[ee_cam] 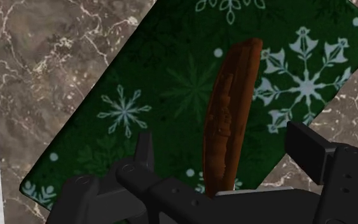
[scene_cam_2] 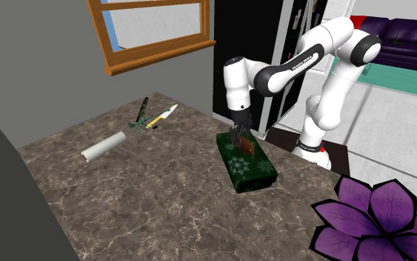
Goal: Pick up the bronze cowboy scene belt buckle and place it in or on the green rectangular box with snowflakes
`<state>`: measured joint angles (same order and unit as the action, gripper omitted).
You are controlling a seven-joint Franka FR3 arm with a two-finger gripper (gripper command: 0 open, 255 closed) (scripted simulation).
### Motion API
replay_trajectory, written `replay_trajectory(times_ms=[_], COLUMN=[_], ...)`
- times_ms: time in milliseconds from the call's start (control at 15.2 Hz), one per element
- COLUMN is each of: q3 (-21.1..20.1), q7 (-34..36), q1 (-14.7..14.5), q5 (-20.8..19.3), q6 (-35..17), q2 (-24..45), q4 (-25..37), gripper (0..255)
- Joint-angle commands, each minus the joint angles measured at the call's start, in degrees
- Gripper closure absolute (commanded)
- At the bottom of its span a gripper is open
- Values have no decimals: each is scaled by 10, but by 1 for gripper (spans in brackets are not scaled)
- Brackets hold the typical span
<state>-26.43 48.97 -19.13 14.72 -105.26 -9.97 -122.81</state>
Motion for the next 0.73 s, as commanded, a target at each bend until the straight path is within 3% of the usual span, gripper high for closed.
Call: replay_trajectory(times_ms=[0, 198, 660], q3=[3, 10, 10], q7=[1, 3, 3], q1=[2, 7, 7], q5=[-2, -8, -8], q6=[19, 72, 72], q2=[-1, 0, 0], q4=[18, 71, 71], gripper=[0, 0, 0])
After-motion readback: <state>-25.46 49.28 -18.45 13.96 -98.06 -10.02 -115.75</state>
